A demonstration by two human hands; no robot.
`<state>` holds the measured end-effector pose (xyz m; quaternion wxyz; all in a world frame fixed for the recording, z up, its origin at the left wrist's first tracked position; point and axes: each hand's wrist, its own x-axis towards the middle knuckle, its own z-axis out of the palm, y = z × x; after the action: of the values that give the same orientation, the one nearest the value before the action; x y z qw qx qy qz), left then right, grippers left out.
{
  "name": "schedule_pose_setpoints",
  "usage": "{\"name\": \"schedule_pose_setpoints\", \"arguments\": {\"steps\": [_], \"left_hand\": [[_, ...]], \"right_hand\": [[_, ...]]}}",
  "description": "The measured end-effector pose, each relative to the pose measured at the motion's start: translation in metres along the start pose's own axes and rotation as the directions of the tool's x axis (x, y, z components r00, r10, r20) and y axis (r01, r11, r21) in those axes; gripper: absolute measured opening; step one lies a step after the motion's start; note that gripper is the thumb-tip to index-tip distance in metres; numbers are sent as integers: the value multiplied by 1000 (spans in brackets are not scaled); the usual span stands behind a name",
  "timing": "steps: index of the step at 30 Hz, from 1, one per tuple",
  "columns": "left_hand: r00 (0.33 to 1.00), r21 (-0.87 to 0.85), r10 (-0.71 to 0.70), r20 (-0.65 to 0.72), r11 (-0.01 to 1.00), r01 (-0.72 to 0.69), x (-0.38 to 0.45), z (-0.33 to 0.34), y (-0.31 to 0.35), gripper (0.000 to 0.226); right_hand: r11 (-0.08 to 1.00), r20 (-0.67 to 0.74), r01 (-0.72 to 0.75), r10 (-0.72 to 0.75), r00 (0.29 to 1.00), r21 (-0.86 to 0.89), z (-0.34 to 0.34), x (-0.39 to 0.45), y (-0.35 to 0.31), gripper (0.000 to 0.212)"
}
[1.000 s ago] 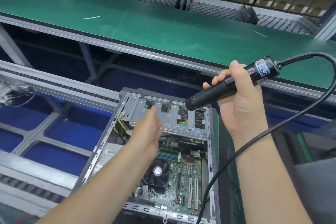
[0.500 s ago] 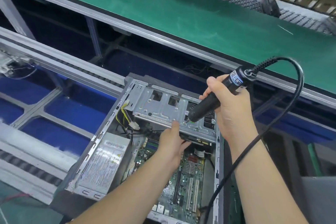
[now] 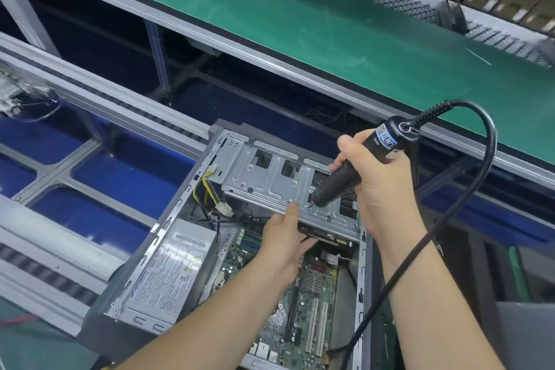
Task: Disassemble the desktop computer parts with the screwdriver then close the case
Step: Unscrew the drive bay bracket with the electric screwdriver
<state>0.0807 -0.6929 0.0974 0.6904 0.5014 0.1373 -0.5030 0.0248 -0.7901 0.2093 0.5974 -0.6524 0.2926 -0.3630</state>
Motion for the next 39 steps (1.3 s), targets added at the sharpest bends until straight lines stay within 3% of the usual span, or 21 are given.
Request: {"name": "schedule_pose_setpoints", "arguments": {"steps": [9, 18, 20, 26, 36, 39], "left_hand": [[999, -32, 38, 28, 999, -37, 0, -2, -1, 18], [996, -40, 69, 55, 997, -67, 3, -3, -5, 20], [996, -37, 76, 52, 997, -74, 5, -3, -6, 22], [996, -32, 76, 38, 997, -74, 9, -4, -7, 27], [998, 22, 44, 48, 999, -45, 17, -7, -12, 28], [999, 34, 8, 48, 999, -10, 18, -9, -11, 23]], "right_hand": [[1000, 11, -1, 1, 1000, -19, 2, 3, 2, 17], [980, 68, 17, -4, 998, -197, 15, 7, 6, 28], [977, 58, 20, -8, 998, -212, 14, 10, 7, 21], [986, 13, -48, 51, 999, -161, 3, 20, 12, 8], [997, 155, -25, 36, 987, -72, 2, 19, 6, 16], [996, 141, -13, 25, 990, -86, 3, 17, 6, 17]]}}
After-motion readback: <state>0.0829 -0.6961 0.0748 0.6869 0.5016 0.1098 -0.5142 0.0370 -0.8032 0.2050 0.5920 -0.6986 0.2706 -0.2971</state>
